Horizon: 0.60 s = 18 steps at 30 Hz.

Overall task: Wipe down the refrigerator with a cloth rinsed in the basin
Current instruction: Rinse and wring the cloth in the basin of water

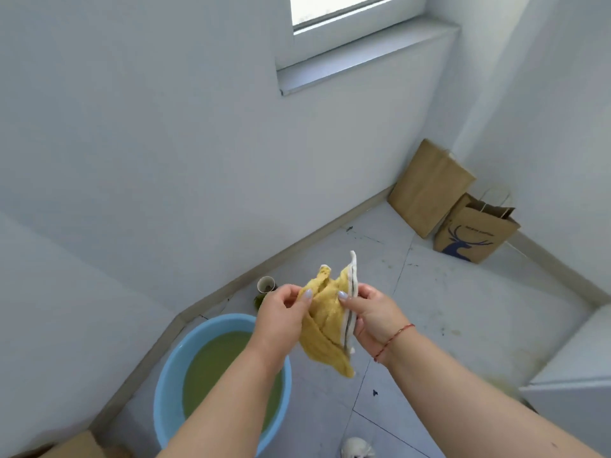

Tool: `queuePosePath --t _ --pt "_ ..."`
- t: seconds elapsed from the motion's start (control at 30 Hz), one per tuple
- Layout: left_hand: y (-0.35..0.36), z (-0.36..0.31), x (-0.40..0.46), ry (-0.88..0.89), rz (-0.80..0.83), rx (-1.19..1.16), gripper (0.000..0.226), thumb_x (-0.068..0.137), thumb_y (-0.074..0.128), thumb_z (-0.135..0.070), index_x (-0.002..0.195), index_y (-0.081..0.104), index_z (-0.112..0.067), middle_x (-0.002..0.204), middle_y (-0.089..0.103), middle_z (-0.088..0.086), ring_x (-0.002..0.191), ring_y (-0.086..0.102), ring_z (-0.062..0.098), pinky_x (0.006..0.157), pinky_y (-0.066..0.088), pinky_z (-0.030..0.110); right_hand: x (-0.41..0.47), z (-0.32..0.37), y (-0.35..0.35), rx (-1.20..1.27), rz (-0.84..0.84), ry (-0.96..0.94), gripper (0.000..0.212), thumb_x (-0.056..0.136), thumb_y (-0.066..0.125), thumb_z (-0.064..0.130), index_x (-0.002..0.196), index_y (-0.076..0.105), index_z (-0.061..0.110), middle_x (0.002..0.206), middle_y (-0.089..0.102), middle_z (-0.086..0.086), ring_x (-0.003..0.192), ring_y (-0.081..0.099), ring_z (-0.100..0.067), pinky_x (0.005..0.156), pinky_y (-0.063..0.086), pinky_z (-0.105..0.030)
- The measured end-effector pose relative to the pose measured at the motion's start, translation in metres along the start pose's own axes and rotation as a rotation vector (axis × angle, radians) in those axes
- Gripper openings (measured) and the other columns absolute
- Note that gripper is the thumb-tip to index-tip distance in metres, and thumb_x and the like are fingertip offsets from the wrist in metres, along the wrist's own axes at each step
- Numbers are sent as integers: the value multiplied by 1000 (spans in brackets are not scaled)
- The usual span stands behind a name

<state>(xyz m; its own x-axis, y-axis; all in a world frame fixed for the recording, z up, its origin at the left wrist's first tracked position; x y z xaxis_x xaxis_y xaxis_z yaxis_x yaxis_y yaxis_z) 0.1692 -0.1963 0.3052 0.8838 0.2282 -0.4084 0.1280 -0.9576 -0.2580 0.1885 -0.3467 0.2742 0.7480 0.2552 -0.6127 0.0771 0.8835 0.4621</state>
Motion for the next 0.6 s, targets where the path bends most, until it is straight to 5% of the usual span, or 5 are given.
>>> queuePosePath --t 0.17,0.27,0.43,0.53,0.6 --pt "24 -15 -18 -32 75 -363 22 100 48 -23 100 63 -7 94 68 11 88 64 22 85 55 39 -36 18 -52 136 -118 -118 25 98 43 2 120 53 3 103 66 -15 96 64 -29 89 52 -48" --pt "50 -33 -37 51 125 -257 19 100 46 -26 101 61 -14 98 70 3 86 64 22 78 55 46 -62 22 -74 -54 -190 -172 23 98 48 18 120 52 13 108 65 -10 102 63 -29 93 50 -50" --pt "81 -54 -56 173 30 4 9 97 51 -21 104 55 -24 70 50 5 61 46 14 56 41 25 -113 33 -143 -199 -544 -263 37 91 59 16 123 43 26 101 60 -6 89 62 -23 88 53 -44" --pt "132 -50 -73 122 236 -30 10 92 61 -17 101 65 -20 82 61 3 76 55 16 66 46 25 -146 40 -161 -356 -437 -317 45 82 72 22 120 48 29 111 58 -1 93 61 -14 80 55 -28" --pt "172 -44 -87 86 433 -11 32 77 76 -6 105 65 -18 93 67 7 85 62 19 69 49 28 -166 35 -179 -713 -428 -251 59 71 81 26 121 50 28 112 57 3 98 58 -12 76 49 -19"
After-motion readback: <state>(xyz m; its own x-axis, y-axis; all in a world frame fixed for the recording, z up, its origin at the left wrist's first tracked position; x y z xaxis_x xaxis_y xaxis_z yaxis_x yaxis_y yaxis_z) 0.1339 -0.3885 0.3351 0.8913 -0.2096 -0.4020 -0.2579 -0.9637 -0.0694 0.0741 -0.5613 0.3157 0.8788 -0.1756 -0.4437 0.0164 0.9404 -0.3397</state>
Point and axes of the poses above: each hand's wrist, its own x-axis towards the middle knuckle, its own y-axis out of the palm, z = x × y, the point moved 9 cm from there along x, towards the middle knuckle
